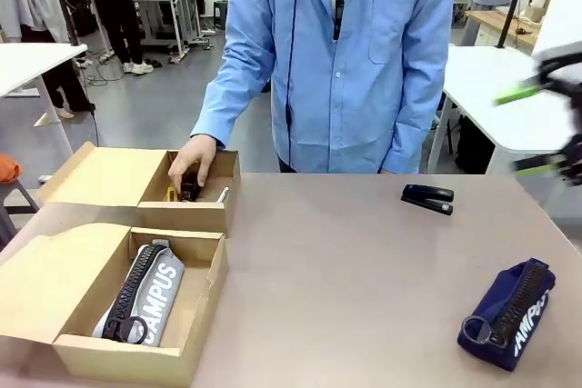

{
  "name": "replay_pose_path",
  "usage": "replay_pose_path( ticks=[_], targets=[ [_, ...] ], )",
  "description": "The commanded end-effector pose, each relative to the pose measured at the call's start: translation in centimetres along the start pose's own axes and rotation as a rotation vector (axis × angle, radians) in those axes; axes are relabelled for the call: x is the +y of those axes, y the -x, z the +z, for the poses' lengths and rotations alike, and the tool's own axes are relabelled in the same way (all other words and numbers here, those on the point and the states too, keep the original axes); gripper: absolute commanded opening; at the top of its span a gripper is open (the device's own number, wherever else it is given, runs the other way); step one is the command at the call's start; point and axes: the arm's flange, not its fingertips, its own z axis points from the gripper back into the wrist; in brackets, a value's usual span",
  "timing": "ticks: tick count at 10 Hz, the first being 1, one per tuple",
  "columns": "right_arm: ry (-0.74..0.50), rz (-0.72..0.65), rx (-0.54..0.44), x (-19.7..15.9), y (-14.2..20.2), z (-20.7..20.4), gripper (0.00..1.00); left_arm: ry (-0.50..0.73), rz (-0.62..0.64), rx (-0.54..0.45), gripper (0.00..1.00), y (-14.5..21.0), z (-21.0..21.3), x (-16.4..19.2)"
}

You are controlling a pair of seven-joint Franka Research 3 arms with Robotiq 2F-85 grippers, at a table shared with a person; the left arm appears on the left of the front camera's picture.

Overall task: Place items inside the box.
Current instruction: Pick up a Pencil pouch or Stapler and place it inside the Mailer Box closest to the robot.

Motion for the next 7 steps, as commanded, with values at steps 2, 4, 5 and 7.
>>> replay_pose_path(
  ticks=[2, 4, 5, 7],
  targets=[
    [-0.001, -0.016, 0.066, -12.5, 4.3, 1.1, 1.00, 0.017, -0.018, -0.010, 1.00, 0.0, -0.2, -0.1],
    [0.048, -0.083, 0.271, -20.2, 5.1, 1.3, 1.00, 0.017, -0.018, -0.010, 1.00, 0.0, -0.2, -0.1],
    [-0.002, -0.102, 0.313, -23.6, 6.1, 0.9, 1.00, 0.017, -0.018, -0.010, 1.00, 0.0, -0.2, -0.1],
    [0.022, 0.078, 0.394, -23.8, 7.9, -2.2, 1.00, 0.017, -0.018, -0.010, 1.00, 0.0, -0.2, -0.1]
  ],
)
